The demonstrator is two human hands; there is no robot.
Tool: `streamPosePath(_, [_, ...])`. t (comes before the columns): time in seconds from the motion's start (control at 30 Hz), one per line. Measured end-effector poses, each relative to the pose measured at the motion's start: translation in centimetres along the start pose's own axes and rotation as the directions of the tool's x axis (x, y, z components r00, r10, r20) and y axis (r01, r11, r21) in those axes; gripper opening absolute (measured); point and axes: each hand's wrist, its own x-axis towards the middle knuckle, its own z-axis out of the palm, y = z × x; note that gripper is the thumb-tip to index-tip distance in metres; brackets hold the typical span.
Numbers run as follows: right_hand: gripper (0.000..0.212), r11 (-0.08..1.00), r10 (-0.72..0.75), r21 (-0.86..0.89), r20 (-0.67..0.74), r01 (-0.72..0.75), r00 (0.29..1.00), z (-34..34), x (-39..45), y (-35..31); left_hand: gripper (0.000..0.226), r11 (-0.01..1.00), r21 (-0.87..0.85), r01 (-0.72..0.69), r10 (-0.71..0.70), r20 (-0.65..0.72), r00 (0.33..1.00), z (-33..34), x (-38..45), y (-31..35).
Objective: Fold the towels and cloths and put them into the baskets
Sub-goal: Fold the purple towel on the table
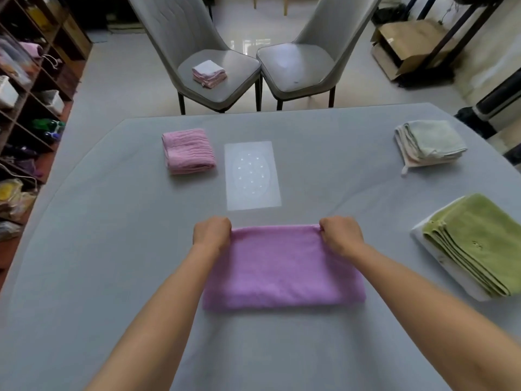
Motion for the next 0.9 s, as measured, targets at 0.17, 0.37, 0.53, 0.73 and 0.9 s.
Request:
streamPosePath(0.17, [0.017, 0.996, 0.012, 0.094, -0.105, -0.003, 0.994, 1.7, 0.6, 0.5, 0.031, 0.982, -0.015, -0.186, 0.184, -0.085, 0.979, 0.5, 1.5, 2.5])
streamPosePath(0.37, [0.016, 0.949, 0.054, 0.313, -0.284, 0.040, 0.957, 3.1, 0.0, 1.2, 0.030, 0.933, -0.195, -0.301, 0.282, -0.118, 0.952, 1.7, 2.4, 5.7])
streamPosePath(0.53, [0.007, 0.900, 0.058, 0.431, -0.264, 0.064, 0.963, 3.5, -0.4, 2.1, 0.018, 0.889, -0.322, -0.324, 0.273, -0.194, 0.942, 2.2, 2.5, 7.8])
streamPosePath(0.73, [0.014, 0.762, 0.314, 0.642, -0.243, -0.091, 0.918, 4.3, -0.9, 3.3, 0.011, 0.927, -0.263, -0.267, 0.190, -0.285, 0.939, 3.2, 1.5, 8.5])
streamPosePath(0.9, [0.043, 0.707, 0.452, 0.694, -0.301, -0.132, 0.840, 5.9, -2.8, 1.5, 0.027, 0.941, -0.102, -0.323, 0.207, -0.580, 0.788, 5.0, 0.3, 8.6])
